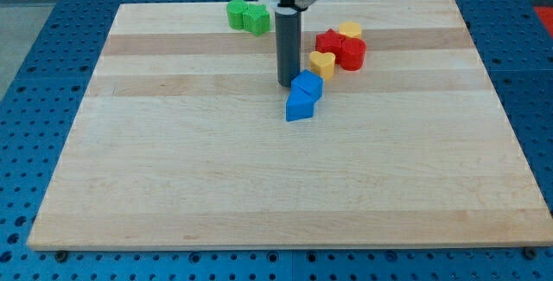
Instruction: Slightly push the yellow heart into the red blocks
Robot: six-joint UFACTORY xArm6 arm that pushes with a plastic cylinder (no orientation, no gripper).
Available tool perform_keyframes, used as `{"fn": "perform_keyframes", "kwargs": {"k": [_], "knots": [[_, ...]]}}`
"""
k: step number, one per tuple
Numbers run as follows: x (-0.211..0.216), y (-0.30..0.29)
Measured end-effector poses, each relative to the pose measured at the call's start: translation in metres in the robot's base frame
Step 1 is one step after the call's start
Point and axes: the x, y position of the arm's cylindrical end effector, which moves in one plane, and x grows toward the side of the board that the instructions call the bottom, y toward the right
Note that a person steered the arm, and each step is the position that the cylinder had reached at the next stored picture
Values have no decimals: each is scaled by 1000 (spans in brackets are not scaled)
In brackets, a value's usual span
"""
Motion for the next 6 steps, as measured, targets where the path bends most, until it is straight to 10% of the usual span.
{"fn": "perform_keyframes", "kwargs": {"k": [6], "knots": [[-23,54]]}}
